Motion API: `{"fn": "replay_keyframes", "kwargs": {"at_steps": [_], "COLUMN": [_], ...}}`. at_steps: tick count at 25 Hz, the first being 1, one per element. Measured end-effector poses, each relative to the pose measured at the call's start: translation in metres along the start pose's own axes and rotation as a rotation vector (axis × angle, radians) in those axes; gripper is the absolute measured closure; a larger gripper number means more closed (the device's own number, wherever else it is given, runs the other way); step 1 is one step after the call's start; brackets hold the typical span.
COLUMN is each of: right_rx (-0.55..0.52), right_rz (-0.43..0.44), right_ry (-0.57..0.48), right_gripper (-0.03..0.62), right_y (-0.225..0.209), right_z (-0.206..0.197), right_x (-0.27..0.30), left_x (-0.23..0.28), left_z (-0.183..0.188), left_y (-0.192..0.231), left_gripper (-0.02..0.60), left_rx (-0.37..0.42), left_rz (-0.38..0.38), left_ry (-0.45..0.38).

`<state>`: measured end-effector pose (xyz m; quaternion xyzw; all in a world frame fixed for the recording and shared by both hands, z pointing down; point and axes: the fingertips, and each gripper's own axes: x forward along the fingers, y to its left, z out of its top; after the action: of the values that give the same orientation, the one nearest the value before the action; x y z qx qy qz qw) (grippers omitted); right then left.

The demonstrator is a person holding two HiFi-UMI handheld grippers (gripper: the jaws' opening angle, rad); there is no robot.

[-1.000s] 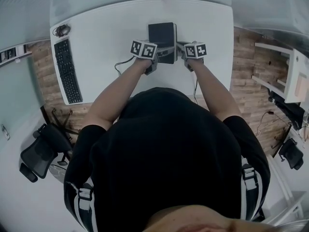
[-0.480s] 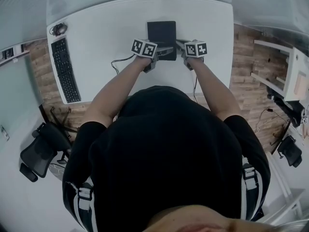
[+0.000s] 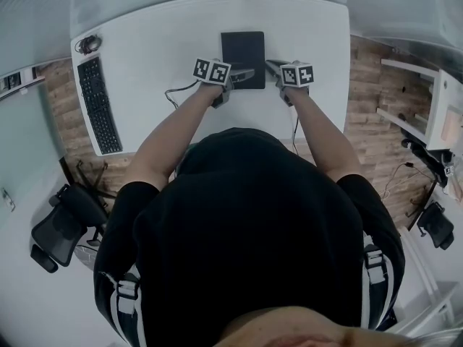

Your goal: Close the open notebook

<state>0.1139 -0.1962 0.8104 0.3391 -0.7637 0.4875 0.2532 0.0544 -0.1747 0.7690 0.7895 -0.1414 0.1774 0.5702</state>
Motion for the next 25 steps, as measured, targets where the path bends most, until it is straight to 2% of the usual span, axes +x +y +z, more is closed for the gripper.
{"fn": "replay_keyframes", "kwargs": {"at_steps": [5, 8, 15, 25], "right_rx": [-0.034, -0.045, -0.064, -0.085], "right_rz": [-0.021, -0.023, -0.037, -0.074], "right_ry": [-0.031, -0.044, -0.114, -0.191], "right_gripper": [0.559, 0.559, 0.559, 0.559], "right_y": [0.004, 0.008, 0.016, 0.028], "right_z": [0.006, 0.009, 0.013, 0.006], "right_x": [-0.007, -0.011, -0.036, -0.087], "left_x": [-0.014, -0.027, -0.050, -0.090], "left_z": [-0.003, -0.005, -0.010, -0.024], "left_y": [0.014, 0.017, 0.000, -0.028], "left_gripper": [0.365, 0.405, 0.509, 0.541], "left_rx": [0.007, 0.017, 0.077, 0.144], "left_rz": [0.048, 0.067, 0.088, 0.184], "left_ry": [-0.010, -0.019, -0.029, -0.100]}}
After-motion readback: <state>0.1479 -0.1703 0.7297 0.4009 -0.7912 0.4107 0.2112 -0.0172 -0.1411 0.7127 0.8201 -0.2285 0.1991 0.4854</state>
